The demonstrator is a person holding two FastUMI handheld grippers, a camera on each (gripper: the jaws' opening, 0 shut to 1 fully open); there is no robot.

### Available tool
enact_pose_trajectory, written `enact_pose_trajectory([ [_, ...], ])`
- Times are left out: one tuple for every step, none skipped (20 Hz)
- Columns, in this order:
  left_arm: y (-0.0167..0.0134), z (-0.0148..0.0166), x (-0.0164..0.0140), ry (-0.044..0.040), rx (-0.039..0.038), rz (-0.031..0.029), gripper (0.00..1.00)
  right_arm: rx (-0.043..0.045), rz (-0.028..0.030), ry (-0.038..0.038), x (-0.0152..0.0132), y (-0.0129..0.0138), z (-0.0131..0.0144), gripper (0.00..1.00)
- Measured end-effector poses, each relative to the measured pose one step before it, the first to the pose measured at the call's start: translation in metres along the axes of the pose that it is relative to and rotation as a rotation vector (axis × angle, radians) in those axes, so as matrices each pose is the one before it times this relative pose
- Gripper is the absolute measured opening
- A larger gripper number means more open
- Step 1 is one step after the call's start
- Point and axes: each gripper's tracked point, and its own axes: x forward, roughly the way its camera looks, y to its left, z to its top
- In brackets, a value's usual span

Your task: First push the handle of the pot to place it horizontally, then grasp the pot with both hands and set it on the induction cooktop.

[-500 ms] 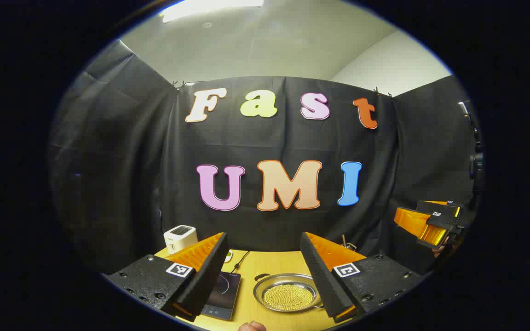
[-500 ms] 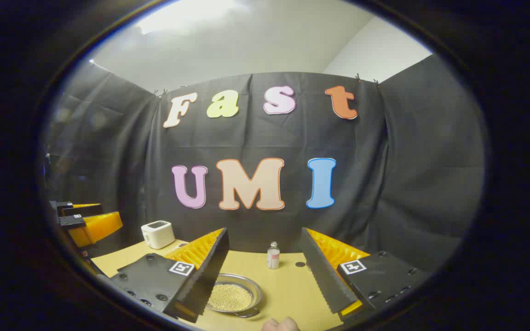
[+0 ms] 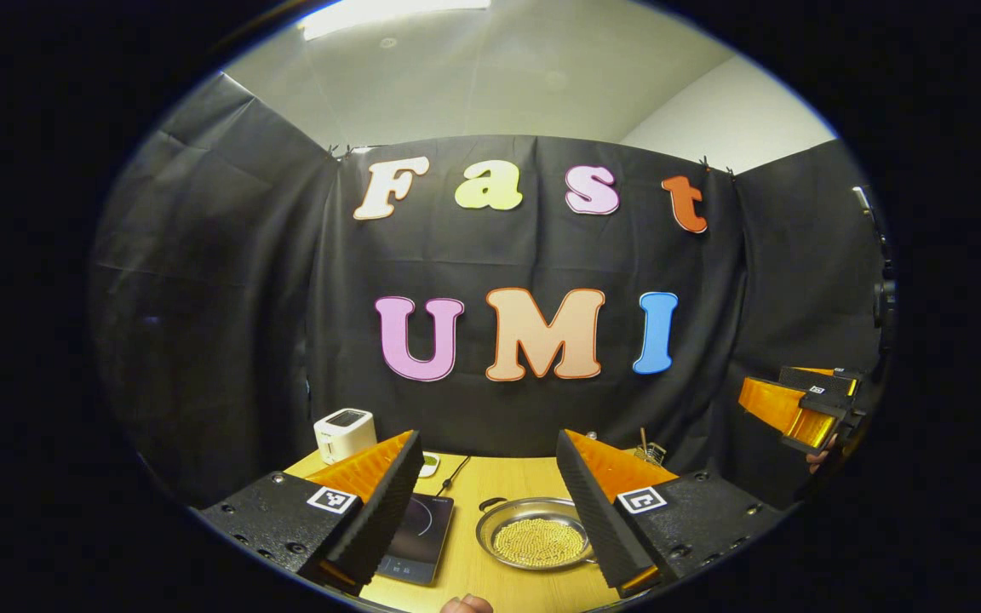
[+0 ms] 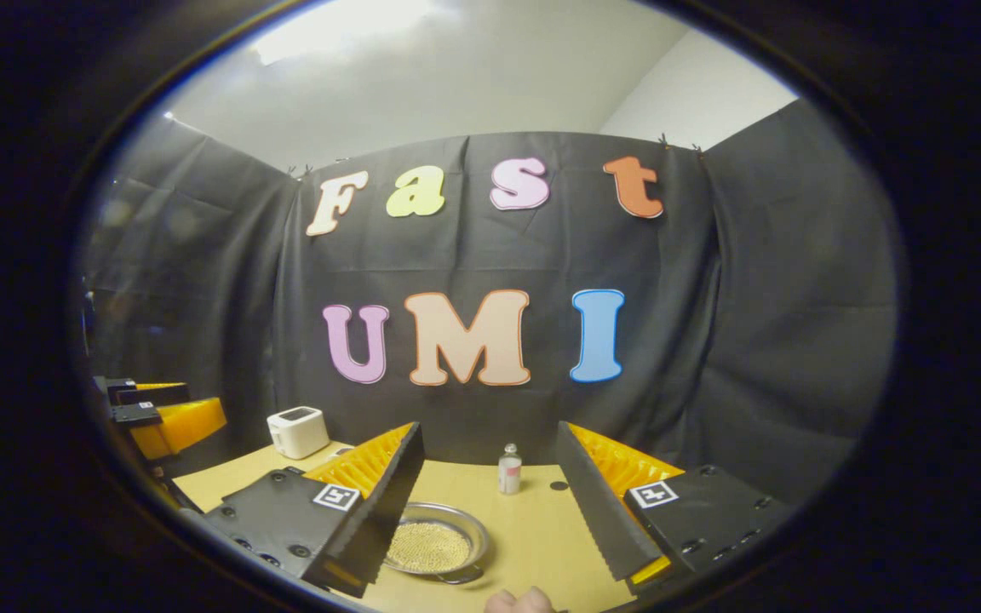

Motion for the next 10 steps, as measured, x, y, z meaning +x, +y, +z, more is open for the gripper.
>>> enact_pose_trajectory([
  [0.00098, -0.00046, -0.00144, 0.00050, 0.00066, 0.00159, 0.95, -0.00120, 0.00234, 0.00204, -0.00048, 0.00089, -0.00054, 0.94],
  [0.00027, 0.00043, -0.00034, -0.00068, -0.00107, -0.00150, 0.95, 0.00219, 0.00159, -0.00257, 0.00018, 0.00104, 0.00141, 0.94],
  [-0.00107, -0.00032, 0.00097, 0.00085, 0.00101, -0.00119, 0.95, 0.00277, 0.00065, -0.00251, 0.00034, 0.00059, 0.00100, 0.94],
  [0.00019, 0.00050, -0.00112, 0.00178, 0.00386, -0.00066, 0.95, 0.00041, 0.00014, 0.00217, -0.00041, 0.00074, -0.00001, 0.94],
  [0.00108, -0.00212, -0.00097, 0.00073, 0.00276, 0.00035, 0.95, -0.00008, -0.00012, 0.00276, -0.00118, -0.00011, -0.00141, 0.94],
  [0.00070, 0.00175, -0.00009, -0.00190, 0.00020, 0.00006, 0.92, 0.00138, -0.00049, 0.00016, -0.00059, 0.00037, 0.00032, 0.94],
  [0.00049, 0.00128, -0.00239, -0.00393, -0.00039, 0.00189, 0.95, 0.00129, -0.00127, -0.00217, -0.00079, 0.00027, 0.00093, 0.94],
  [0.00049, 0.00133, -0.00061, -0.00220, 0.00028, -0.00061, 0.95, -0.00095, -0.00041, -0.00145, -0.00026, 0.00043, 0.00091, 0.94],
  [0.00007, -0.00141, 0.00006, 0.00168, 0.00348, 0.00101, 0.92, -0.00142, 0.00042, 0.00069, -0.00076, 0.00094, -0.00112, 0.94],
  [0.00061, 0.00108, -0.00034, -0.00200, 0.00253, -0.00058, 0.92, -0.00125, 0.00072, 0.00349, -0.00061, 0.00124, -0.00066, 0.94],
])
